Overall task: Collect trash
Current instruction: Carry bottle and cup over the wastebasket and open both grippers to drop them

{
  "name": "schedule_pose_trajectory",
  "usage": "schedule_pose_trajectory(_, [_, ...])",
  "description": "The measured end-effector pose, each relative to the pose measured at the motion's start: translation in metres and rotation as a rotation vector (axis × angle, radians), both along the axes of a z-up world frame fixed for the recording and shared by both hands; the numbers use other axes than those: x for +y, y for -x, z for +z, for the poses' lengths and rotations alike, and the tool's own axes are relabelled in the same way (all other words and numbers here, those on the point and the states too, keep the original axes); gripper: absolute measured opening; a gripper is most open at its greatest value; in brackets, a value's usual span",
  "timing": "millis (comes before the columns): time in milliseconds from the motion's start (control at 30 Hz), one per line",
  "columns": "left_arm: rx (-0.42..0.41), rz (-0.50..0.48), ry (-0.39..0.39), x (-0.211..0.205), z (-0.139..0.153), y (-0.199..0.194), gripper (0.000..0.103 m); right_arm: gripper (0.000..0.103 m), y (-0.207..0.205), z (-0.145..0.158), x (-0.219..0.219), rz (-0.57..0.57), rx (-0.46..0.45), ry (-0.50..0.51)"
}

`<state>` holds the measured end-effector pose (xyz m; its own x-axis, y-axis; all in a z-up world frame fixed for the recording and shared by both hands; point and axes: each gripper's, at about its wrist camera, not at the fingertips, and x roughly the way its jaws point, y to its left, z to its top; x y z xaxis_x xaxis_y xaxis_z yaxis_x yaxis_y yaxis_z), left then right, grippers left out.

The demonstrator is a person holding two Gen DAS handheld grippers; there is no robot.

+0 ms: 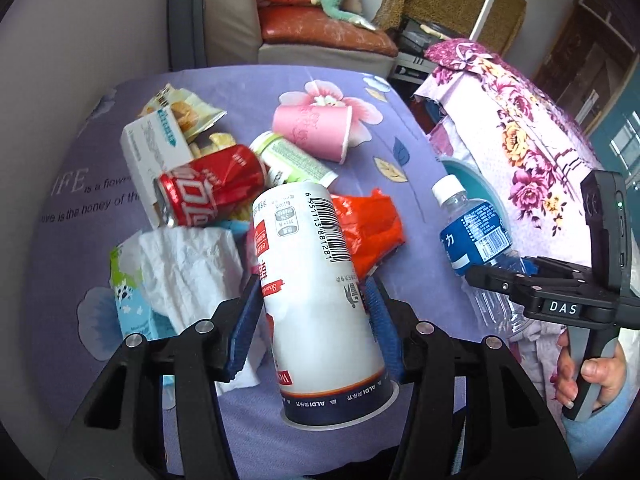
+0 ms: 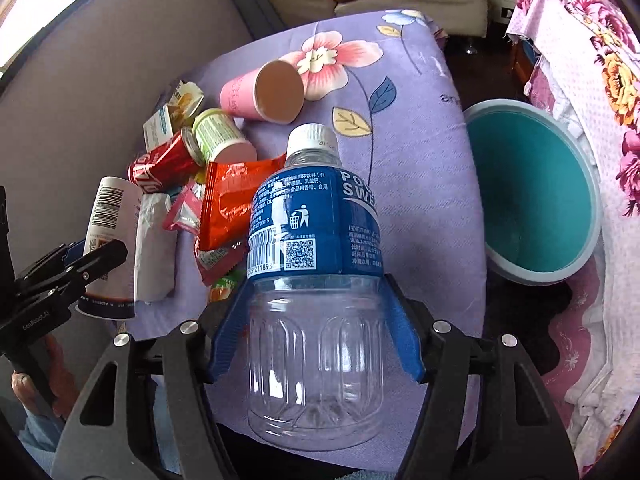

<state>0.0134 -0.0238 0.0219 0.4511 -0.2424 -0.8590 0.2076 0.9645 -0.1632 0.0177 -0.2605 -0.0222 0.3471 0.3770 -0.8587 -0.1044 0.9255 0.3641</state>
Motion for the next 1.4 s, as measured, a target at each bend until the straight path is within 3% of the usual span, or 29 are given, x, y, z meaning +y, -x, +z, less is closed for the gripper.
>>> schedule_pose_trajectory(133, [-0.019, -0.117, -0.006, -0.051, 0.008, -0.022, 0.054, 0.062, -0.007, 0.019, -0.045, -0.098, -0.053, 0.007])
schedule_pose_trajectory(300, [-0.008, -0.285, -0.018, -0.137, -0.004, -0.05, 0.054, 0.062, -0.008, 0.023, -0.119, -0.247, -0.069, 0.04])
schedule_pose_trajectory(533, [0.07, -0.451, -0.023, -0.249, -0.052, -0.089, 0.054, 0.062, -0.016, -0.007, -0.194, -0.389, 0.002, 0.069])
schedule_pose_trajectory(700, [0.12, -0.508, -0.044, -0.295, -0.088, -0.104, 0.054, 0.062, -0.018, -0.023, -0.22, -0.443, 0.033, 0.071])
schedule_pose_trajectory(867, [0.155, -0.513, -0.049, -0.309, -0.107, -0.114, 0.056, 0.062, -0.027, -0.038, -0.224, -0.437, 0.064, 0.075])
schedule_pose_trajectory(967, [0.155, -0.504, -0.045, -0.307, -0.11, -0.119, 0.065, 0.062, -0.035, -0.044, -0.222, -0.43, 0.076, 0.068])
schedule_pose_trajectory(1133, [0.137, -0.465, -0.009, -0.292, -0.099, -0.126, 0.081, 0.062, -0.044, -0.05, -0.215, -0.407, 0.085, 0.072])
schedule_pose_trajectory(1400, [0.098, -0.391, 0.027, -0.263, -0.081, -0.135, 0.09, 0.062, -0.054, -0.06, -0.204, -0.374, 0.111, 0.076])
